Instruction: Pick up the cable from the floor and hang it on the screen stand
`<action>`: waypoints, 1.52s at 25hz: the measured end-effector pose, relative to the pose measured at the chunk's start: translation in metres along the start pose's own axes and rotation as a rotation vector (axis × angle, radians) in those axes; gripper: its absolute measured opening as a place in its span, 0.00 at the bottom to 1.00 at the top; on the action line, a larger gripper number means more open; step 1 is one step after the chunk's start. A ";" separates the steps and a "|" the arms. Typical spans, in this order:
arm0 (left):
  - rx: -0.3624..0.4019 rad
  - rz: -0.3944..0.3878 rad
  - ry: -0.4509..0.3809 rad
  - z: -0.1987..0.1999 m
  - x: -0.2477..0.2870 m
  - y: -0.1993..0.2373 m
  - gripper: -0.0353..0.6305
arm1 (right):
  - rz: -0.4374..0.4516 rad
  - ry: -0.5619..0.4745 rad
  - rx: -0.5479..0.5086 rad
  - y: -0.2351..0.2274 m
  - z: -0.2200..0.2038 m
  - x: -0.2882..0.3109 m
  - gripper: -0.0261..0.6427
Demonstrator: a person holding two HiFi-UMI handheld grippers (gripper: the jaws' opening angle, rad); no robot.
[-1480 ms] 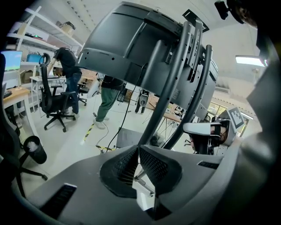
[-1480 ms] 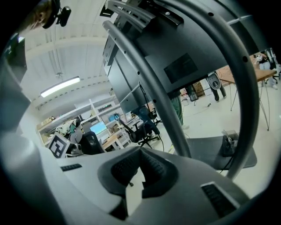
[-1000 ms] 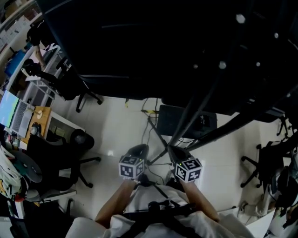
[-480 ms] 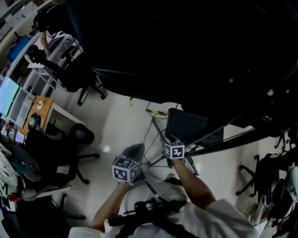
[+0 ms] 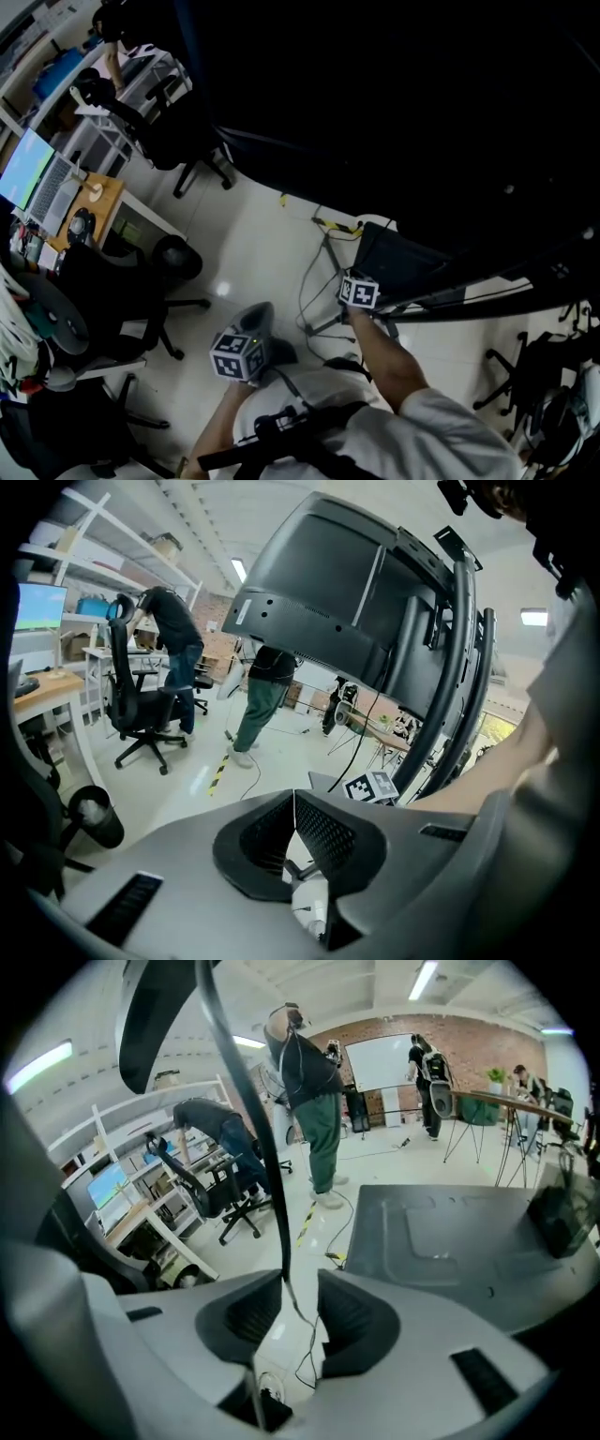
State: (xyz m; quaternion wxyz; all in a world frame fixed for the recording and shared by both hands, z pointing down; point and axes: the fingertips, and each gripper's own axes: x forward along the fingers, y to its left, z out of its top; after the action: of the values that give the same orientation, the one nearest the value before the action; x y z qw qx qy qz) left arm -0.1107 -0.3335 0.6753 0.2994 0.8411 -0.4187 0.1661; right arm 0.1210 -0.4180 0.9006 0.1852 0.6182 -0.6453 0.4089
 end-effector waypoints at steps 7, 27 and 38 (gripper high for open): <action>0.003 0.032 0.036 -0.010 -0.008 0.021 0.05 | -0.013 -0.020 -0.010 0.004 0.001 0.014 0.08; -0.088 0.092 -0.083 -0.044 -0.044 -0.081 0.05 | 0.660 -0.077 -0.453 0.116 -0.008 -0.253 0.08; -0.061 0.074 -0.039 -0.096 -0.080 -0.121 0.05 | 0.882 -0.250 -0.549 0.149 0.058 -0.410 0.08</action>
State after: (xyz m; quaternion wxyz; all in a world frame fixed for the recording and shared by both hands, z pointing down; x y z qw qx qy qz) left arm -0.0634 -0.1669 0.6621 0.3106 0.8186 -0.4600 0.1479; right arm 0.0640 -0.2118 0.5160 0.0723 0.2609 -0.9443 0.1870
